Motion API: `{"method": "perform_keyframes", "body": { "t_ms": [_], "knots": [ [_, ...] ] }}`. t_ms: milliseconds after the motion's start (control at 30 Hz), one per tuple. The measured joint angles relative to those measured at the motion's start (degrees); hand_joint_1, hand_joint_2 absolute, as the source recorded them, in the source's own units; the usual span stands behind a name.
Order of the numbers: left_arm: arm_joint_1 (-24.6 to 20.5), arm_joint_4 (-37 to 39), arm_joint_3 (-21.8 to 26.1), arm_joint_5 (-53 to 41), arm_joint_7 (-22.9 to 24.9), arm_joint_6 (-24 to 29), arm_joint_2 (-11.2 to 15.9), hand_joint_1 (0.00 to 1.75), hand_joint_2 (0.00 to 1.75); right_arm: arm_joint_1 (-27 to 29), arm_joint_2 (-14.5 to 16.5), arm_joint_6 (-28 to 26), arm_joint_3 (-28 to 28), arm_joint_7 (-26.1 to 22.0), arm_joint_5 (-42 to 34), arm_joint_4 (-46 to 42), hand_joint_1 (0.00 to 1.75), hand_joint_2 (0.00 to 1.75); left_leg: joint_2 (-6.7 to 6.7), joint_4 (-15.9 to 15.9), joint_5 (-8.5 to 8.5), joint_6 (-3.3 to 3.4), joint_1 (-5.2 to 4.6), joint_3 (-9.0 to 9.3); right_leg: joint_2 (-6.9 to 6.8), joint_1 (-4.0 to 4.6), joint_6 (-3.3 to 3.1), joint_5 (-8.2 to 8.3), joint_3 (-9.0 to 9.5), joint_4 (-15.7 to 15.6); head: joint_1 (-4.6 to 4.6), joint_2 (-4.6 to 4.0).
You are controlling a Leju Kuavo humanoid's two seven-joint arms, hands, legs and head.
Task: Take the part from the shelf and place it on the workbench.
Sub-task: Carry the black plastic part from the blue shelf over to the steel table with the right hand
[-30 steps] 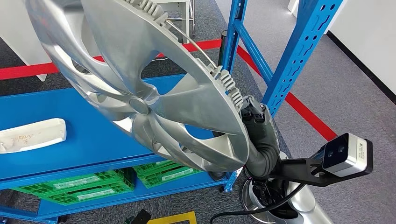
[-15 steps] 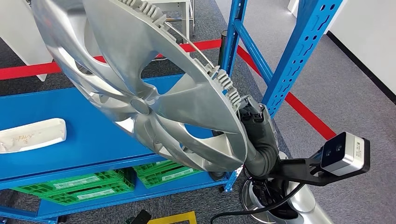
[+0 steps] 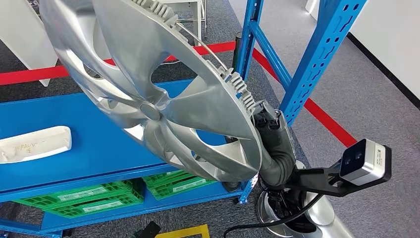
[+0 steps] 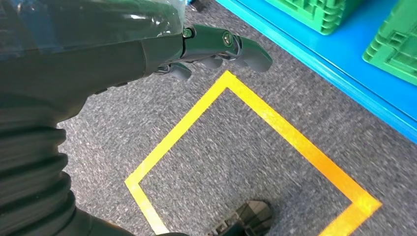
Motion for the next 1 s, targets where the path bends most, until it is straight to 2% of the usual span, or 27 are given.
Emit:
{"method": "perform_keyframes", "body": {
  "t_ms": [100, 167, 200, 267, 300, 333, 367, 433, 467, 500, 600, 667, 700, 767, 800, 833, 867, 933, 1000],
  "knots": [
    [-0.1, 0.0, 0.0, -0.2, 0.2, -0.2, 0.0, 0.00, 1.75, 0.0, 0.0, -0.3, 0.0, 0.1, 0.0, 0.0, 1.75, 1.75, 0.03, -0.4, 0.15, 0.65, -0.05, 0.17, 0.01, -0.20, 0.54, -0.06, 0.19, -0.3, -0.02, 0.00],
    [-0.3, 0.0, 0.0, -0.3, 0.2, -0.6, 0.0, 0.00, 1.75, 0.0, -0.1, -0.4, -0.1, 0.2, 0.0, 0.0, 1.75, 1.75, 0.11, -1.1, 0.46, 1.13, 0.30, 0.54, -0.03, -0.18, 0.82, -1.27, -0.47, 1.4, 0.15, 0.00],
    [-0.4, 0.0, 0.0, -0.3, 0.2, -0.8, 0.0, 0.00, 1.75, 0.0, -0.2, -0.5, -0.1, 0.2, 0.0, 0.0, 1.75, 1.75, 0.15, -1.3, 0.55, 1.29, 0.47, 0.72, -0.05, -0.20, 0.92, -2.70, -1.72, 4.0, 0.32, 0.00],
    [-0.6, 0.0, 0.0, -0.3, 0.2, -0.9, 0.0, 0.00, 1.75, 0.1, -0.4, -0.6, -0.1, 0.3, 0.0, 0.0, 1.75, 1.75, 0.15, -1.3, 0.51, 1.39, 0.48, 0.82, -0.06, -0.21, 1.10, -5.75, -5.63, 11.5, 0.62, 0.00],
    [-0.6, 0.0, 0.0, -0.3, 0.2, -0.9, 0.0, 0.00, 1.75, 0.1, -0.4, -0.7, -0.1, 0.4, 0.0, 0.0, 1.75, 1.75, 0.15, -1.3, 0.45, 1.35, 0.49, 0.85, -0.07, -0.24, 1.19, -6.35, -7.30, 14.3, 0.71, 0.00],
    [-0.6, 0.0, 0.0, -0.3, 0.3, -1.0, 0.0, 0.00, 1.75, 0.2, -0.5, -0.8, -0.1, 0.5, 0.0, 0.1, 1.75, 1.75, 0.11, -1.2, 0.35, 1.25, 0.53, 0.89, -0.08, -0.25, 1.26, -5.79, -8.10, 15.2, 0.74, 0.00],
    [-0.6, 0.0, 0.0, -0.3, 0.3, -1.0, 0.0, 0.00, 1.75, 0.2, -0.5, -0.9, -0.1, 0.5, 0.0, 0.1, 1.75, 1.75, 0.06, -1.1, 0.21, 1.06, 0.62, 0.97, -0.08, -0.28, 1.29, -4.20, -7.88, 13.9, 0.79, 0.00],
    [-0.6, 0.0, 0.0, -0.3, 0.4, -1.0, 0.0, 0.00, 1.75, 0.2, -0.7, -1.0, -0.1, 0.6, 0.0, 0.1, 1.75, 1.75, -0.09, -0.7, -0.24, 0.41, 0.86, 1.10, -0.04, -0.29, 1.34, -0.05, -5.31, 7.3, 0.83, 0.00],
    [-0.6, 0.0, 0.0, -0.3, 0.4, -1.1, 0.0, 0.00, 1.75, 0.2, -0.7, -1.0, -0.1, 0.6, 0.0, 0.1, 1.75, 1.75, -0.14, -0.4, -0.45, -0.01, 0.88, 1.04, 0.06, -0.21, 1.11, 1.24, -4.13, 4.3, 0.89, 0.01],
    [-0.7, 0.0, 0.0, -0.3, 0.5, -1.1, 0.0, 0.00, 1.75, 0.2, -0.8, -1.0, -0.1, 0.6, 0.0, 0.1, 1.75, 1.75, -0.18, -0.1, -0.55, -0.43, 0.87, 0.96, 0.15, -0.11, 0.79, 1.83, -3.43, 2.4, 0.88, 0.01],
    [-0.7, 0.0, -0.1, -0.3, 0.7, -1.2, 0.0, 0.00, 1.75, 0.2, -0.9, -1.1, -0.1, 0.7, 0.0, 0.1, 1.75, 1.75, -0.19, -0.2, -0.44, -1.44, 0.87, 0.89, 0.23, 0.09, -0.67, 1.88, -3.45, 1.9, 0.79, 0.00],
    [-0.7, 0.0, -0.1, -0.3, 0.7, -1.2, 0.0, 0.00, 1.75, 0.2, -0.9, -1.3, -0.1, 0.7, 0.0, 0.1, 1.75, 1.75, -0.05, 1.1, -1.82, -1.91, 0.91, 0.48, 0.03, -0.03, -1.55, 2.14, -3.47, 1.7, 0.61, 0.00],
    [-0.7, 0.0, -0.1, -0.3, 0.7, -1.2, 0.0, 0.00, 1.75, 0.2, -0.9, -1.3, -0.1, 0.7, 0.0, 0.1, 1.75, 1.75, 0.02, 3.3, -3.41, -2.06, 0.92, -0.30, -0.10, -0.08, -1.92, 2.27, -3.47, 1.6, 0.45, 0.00],
    [-0.7, 0.0, -0.1, -0.3, 0.7, -1.2, 0.0, 0.00, 1.75, 0.3, -0.9, -1.4, -0.1, 0.7, 0.0, 0.2, 1.75, 1.75, 0.07, 10.3, -7.20, -2.14, 0.88, -2.84, -0.29, 0.11, -2.34, 2.38, -3.56, 1.6, 0.14, 0.00],
    [-0.7, 0.0, -0.1, -0.3, 0.7, -1.3, 0.0, 0.00, 1.75, 0.3, -0.9, -1.4, -0.1, 0.7, 0.0, 0.2, 1.75, 1.75, 0.08, 13.2, -8.37, -2.10, 0.87, -3.92, -0.34, 0.23, -2.45, 2.43, -3.61, 1.6, 0.07, 0.00],
    [-0.7, 0.0, -0.1, -0.3, 0.8, -1.3, 0.0, 0.00, 1.75, 0.4, -0.9, -1.5, 0.0, 0.7, 0.0, 0.2, 1.75, 1.75, 0.08, 14.6, -8.57, -1.99, 0.83, -4.27, -0.36, 0.36, -2.53, 2.48, -3.66, 1.6, 0.03, 0.00],
    [-0.7, 0.0, -0.1, -0.3, 0.8, -1.4, 0.0, 0.00, 1.75, 0.4, -0.9, -1.5, 0.0, 0.8, 0.0, 0.2, 1.75, 1.75, 0.08, 13.8, -7.71, -1.78, 0.77, -3.63, -0.36, 0.47, -2.57, 2.52, -3.67, 1.6, 0.02, 0.00],
    [-0.7, 0.0, -0.1, -0.4, 0.8, -1.4, 0.1, 0.00, 1.75, 0.5, -0.9, -1.6, 0.0, 0.8, -0.1, 0.2, 1.75, 1.75, 0.09, 7.2, -4.28, -1.11, 0.51, -0.03, -0.33, 0.64, -2.54, 2.60, -3.59, 1.6, -0.01, 0.00],
    [-0.8, 0.0, -0.1, -0.4, 0.8, -1.5, 0.1, 0.00, 1.75, 0.5, -0.9, -1.7, -0.1, 0.8, -0.1, 0.2, 1.75, 1.75, 0.11, 1.1, -2.33, -0.47, 0.13, 2.96, -0.29, 0.82, -2.15, 2.78, -3.72, 1.7, 0.00, 0.00]
  ]
}}
